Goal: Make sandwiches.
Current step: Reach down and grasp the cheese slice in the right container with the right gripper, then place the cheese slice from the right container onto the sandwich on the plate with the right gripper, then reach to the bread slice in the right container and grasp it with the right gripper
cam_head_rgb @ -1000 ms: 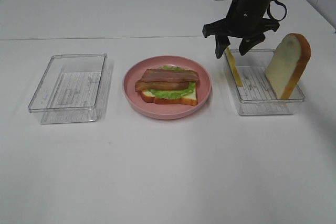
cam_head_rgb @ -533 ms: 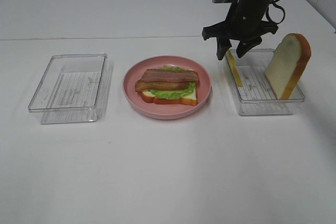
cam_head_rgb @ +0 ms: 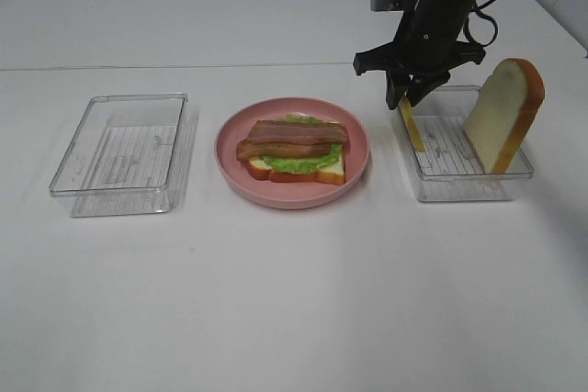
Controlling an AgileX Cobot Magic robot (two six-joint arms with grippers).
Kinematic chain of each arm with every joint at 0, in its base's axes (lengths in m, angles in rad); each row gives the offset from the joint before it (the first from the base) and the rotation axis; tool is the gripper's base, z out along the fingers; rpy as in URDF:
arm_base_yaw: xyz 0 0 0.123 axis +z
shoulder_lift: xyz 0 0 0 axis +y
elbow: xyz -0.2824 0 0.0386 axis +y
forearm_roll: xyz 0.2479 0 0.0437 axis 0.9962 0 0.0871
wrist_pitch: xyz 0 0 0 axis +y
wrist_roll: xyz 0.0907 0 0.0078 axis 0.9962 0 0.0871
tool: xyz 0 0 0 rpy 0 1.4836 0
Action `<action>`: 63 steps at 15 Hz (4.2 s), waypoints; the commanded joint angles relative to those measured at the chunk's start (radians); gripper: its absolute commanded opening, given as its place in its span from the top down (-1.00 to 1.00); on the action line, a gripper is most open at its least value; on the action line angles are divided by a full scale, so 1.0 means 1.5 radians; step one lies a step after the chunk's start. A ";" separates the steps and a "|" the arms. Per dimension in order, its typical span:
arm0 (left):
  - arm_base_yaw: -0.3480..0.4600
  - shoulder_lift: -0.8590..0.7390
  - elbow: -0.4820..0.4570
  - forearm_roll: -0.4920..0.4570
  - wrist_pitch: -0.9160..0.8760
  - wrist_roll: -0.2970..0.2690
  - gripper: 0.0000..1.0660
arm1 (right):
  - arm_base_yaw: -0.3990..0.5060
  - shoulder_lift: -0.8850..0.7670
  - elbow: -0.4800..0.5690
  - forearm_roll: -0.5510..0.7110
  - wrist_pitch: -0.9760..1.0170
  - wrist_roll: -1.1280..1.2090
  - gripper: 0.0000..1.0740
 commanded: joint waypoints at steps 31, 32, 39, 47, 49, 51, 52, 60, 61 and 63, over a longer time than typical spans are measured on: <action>-0.001 -0.014 0.003 0.000 -0.006 -0.003 -0.51 | 0.047 0.124 -0.186 0.513 0.224 -0.165 1.00; -0.001 -0.014 0.003 0.000 -0.006 -0.003 -0.51 | 0.047 0.121 -0.186 0.459 0.215 -0.152 1.00; -0.001 -0.014 0.003 0.000 -0.006 -0.003 -0.51 | 0.047 0.119 -0.186 0.288 0.205 -0.097 1.00; -0.001 -0.014 0.003 0.000 -0.006 -0.003 -0.51 | 0.047 0.105 -0.187 0.267 0.200 -0.066 -0.27; -0.001 -0.014 0.003 0.000 -0.006 -0.003 -0.51 | 0.047 0.081 -0.187 0.229 0.201 -0.061 -0.27; -0.001 -0.014 0.003 0.000 -0.006 -0.003 -0.51 | 0.047 0.031 -0.187 0.130 0.213 -0.053 -0.27; -0.001 -0.014 0.003 0.000 -0.006 -0.003 -0.51 | 0.047 0.031 -0.187 0.130 0.213 -0.053 -0.27; -0.001 -0.014 0.003 -0.001 -0.006 -0.003 -0.51 | 0.015 -0.094 -0.186 -0.077 0.227 -0.007 -0.26; -0.001 -0.014 0.003 -0.001 -0.006 -0.003 -0.51 | -0.009 -0.101 -0.186 -0.059 0.227 -0.003 -0.26; -0.001 -0.014 0.003 -0.001 -0.006 -0.003 -0.51 | -0.059 -0.109 -0.186 -0.001 0.227 0.003 -0.26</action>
